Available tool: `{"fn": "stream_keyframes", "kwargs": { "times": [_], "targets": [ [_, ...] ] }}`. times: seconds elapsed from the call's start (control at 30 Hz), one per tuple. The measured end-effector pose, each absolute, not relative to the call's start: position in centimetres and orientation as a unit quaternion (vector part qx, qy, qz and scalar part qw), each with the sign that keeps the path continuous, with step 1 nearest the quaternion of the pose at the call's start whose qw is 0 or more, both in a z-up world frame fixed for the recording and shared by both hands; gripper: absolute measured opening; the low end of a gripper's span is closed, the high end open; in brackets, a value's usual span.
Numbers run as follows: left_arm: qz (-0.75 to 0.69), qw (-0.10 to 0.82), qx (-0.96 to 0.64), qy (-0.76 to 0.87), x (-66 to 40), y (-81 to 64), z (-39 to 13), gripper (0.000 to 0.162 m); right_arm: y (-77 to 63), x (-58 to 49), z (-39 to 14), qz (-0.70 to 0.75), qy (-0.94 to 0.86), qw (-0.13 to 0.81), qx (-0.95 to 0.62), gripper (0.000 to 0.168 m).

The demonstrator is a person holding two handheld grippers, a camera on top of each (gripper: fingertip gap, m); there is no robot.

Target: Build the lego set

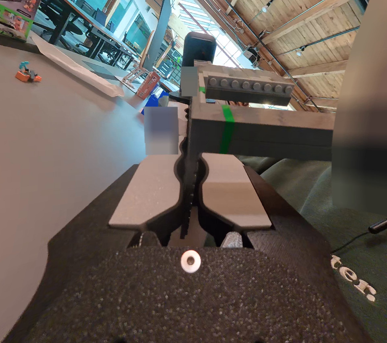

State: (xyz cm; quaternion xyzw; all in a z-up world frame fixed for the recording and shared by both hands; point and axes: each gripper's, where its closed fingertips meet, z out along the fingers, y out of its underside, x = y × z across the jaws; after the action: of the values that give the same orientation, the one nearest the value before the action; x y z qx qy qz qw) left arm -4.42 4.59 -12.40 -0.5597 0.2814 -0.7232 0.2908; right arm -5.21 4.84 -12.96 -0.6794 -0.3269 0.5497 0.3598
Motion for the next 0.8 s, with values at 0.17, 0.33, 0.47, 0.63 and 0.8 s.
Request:
{"fn": "stream_keyframes", "kwargs": {
  "times": [0.17, 0.33, 0.47, 0.63, 0.8],
  "targets": [
    [-0.708, 0.322, -0.562, 0.282, -4.3, 5.2, -11.9, 0.019, 4.6, -5.7, -13.5, 0.568, -0.318, 0.329, -0.684, 0.007],
    [-0.706, 0.316, -0.567, 0.283, -4.3, 5.2, -12.1, 0.009, 4.5, -6.2, -13.8, 0.564, -0.325, 0.329, -0.685, 0.007],
    [-0.712, 0.308, -0.568, 0.273, -4.3, 5.2, -12.0, 0.009, 4.6, -6.2, -13.6, 0.558, -0.335, 0.335, -0.681, 0.009],
    [-0.712, 0.309, -0.574, 0.262, -4.7, 5.6, -12.2, 0.007, 3.9, -5.3, -14.9, 0.559, -0.341, 0.317, -0.687, 0.035],
    [-0.722, 0.302, -0.570, 0.249, -4.1, 5.5, -12.2, 0.008, 2.8, -6.7, -16.5, 0.576, -0.291, 0.330, -0.689, 0.026]
  ]
}}
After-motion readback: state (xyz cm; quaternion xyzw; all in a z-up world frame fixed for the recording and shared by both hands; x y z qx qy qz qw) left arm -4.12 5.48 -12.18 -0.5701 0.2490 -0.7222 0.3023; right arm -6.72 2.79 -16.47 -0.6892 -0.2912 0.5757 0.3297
